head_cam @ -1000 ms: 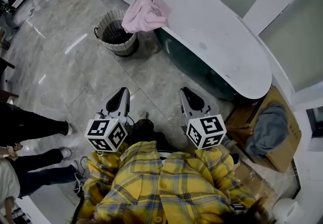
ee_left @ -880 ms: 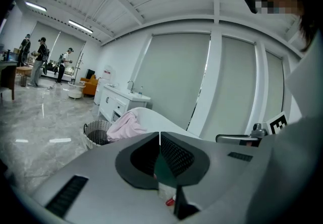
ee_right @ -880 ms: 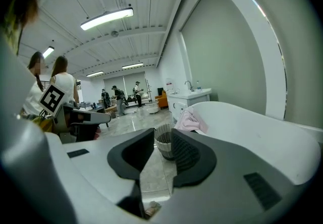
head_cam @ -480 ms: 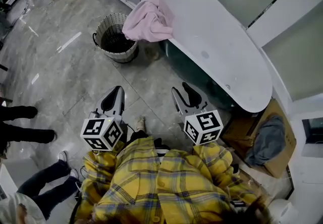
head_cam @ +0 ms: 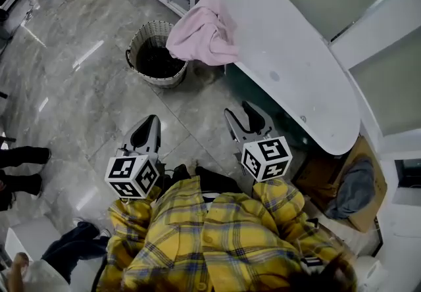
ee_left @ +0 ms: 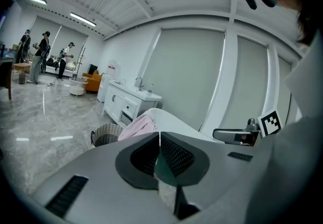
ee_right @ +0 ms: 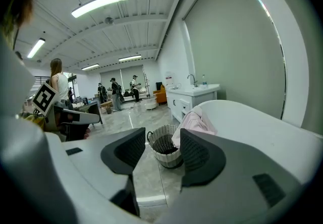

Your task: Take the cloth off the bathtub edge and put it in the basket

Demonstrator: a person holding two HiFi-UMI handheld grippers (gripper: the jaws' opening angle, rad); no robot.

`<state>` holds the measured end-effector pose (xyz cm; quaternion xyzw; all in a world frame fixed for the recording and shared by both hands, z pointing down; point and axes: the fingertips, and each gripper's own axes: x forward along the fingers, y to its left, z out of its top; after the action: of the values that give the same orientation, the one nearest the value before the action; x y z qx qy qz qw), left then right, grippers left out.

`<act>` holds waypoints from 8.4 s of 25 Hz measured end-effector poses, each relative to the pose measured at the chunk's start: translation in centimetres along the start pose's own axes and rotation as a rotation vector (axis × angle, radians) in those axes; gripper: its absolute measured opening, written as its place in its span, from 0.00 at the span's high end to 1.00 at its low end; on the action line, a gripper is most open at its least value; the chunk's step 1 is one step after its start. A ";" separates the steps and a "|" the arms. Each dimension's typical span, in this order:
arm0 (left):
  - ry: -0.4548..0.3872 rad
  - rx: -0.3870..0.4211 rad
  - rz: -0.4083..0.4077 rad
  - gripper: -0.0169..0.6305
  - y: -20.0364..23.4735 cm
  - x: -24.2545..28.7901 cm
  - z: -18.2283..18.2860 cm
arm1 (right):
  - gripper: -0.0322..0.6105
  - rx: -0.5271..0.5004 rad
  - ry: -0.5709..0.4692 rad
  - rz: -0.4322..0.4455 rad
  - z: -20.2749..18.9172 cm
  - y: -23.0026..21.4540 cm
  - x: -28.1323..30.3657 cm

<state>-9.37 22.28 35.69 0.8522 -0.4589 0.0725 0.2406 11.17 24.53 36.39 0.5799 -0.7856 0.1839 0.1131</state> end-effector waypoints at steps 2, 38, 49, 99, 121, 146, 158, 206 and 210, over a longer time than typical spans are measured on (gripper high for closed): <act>0.006 -0.001 -0.001 0.94 1.2 0.5 0.2 | 0.62 0.001 0.006 -0.009 0.1 0.0 1.2; 0.099 -0.079 0.151 0.94 13.7 24.9 4.3 | 0.58 -0.056 0.244 0.046 1.5 -17.4 36.2; 0.145 -0.075 0.125 0.94 15.1 32.8 5.1 | 0.54 -0.070 0.321 0.049 -0.5 -20.1 43.8; 0.153 -0.095 0.115 0.94 17.7 33.1 5.2 | 0.87 -0.154 0.321 -0.179 -2.1 -19.2 43.7; 0.069 -0.042 0.083 0.94 18.7 29.9 10.0 | 0.88 -0.091 0.082 -0.123 11.8 -15.8 40.9; -0.067 0.047 0.057 0.94 19.1 28.3 16.2 | 0.88 -0.197 -0.227 0.157 33.3 -6.3 38.6; -0.099 0.035 0.082 0.94 20.2 26.8 16.9 | 0.88 -0.254 -0.312 0.308 40.5 -0.3 38.5; -0.040 -0.040 0.260 0.94 24.7 25.2 15.2 | 0.88 -0.134 0.092 0.441 17.4 3.8 47.4; -0.002 -0.056 0.263 0.94 25.4 26.8 13.5 | 0.88 -0.136 0.142 0.439 14.5 3.3 48.8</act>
<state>-16.16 -15.93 41.88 0.7778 -0.5686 0.0897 0.2525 -6.17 -23.16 41.76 0.3720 -0.8934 0.1909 0.1641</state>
